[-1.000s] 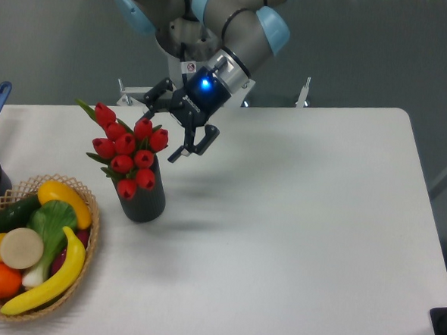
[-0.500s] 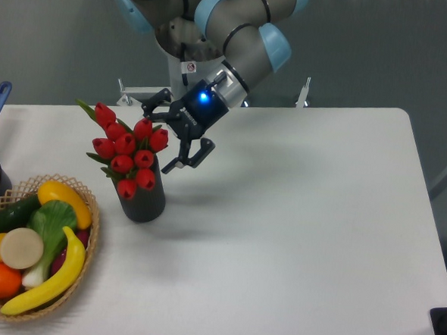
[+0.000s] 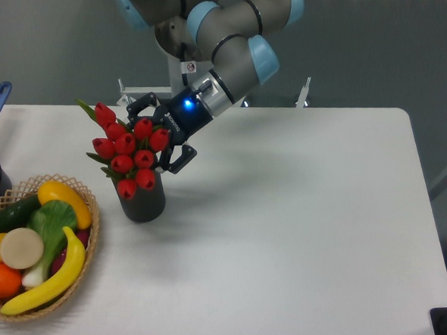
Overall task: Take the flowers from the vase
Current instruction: 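Lower the gripper around the tulip stems above the black vase, then close the gripper on the tulip stems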
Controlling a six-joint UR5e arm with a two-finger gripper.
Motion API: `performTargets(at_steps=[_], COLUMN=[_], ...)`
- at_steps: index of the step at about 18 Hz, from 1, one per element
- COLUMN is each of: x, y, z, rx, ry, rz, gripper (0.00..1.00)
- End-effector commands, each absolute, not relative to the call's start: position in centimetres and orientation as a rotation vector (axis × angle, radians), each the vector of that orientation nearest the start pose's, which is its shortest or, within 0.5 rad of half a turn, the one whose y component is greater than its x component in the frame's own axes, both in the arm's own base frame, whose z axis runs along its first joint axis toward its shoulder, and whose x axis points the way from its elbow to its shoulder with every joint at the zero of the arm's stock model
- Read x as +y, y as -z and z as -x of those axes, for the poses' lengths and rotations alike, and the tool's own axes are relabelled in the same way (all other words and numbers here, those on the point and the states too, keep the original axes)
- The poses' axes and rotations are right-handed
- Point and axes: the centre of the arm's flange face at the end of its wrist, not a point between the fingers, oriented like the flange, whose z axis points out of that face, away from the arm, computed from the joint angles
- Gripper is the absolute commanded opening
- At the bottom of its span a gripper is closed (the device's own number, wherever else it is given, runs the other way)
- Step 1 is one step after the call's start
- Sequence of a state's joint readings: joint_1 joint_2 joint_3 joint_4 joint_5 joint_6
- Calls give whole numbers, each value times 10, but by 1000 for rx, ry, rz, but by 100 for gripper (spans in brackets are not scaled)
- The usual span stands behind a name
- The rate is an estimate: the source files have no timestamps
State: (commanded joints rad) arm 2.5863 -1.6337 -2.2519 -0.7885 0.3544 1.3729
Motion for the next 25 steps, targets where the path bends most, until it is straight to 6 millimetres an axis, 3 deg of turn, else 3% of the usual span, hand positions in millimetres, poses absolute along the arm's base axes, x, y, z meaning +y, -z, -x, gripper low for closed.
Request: performTargets(at_steps=[1, 6, 8, 14, 25], x=[412, 414, 414, 415, 416], y=[-290, -294, -295, -300, -315], z=[235, 236, 237, 240, 246], rx=[373, 378, 380, 386, 389], ry=[465, 457, 454, 443, 421], rz=[1917, 1913, 1912, 1910, 1880], gripper=[94, 48, 37, 28, 26])
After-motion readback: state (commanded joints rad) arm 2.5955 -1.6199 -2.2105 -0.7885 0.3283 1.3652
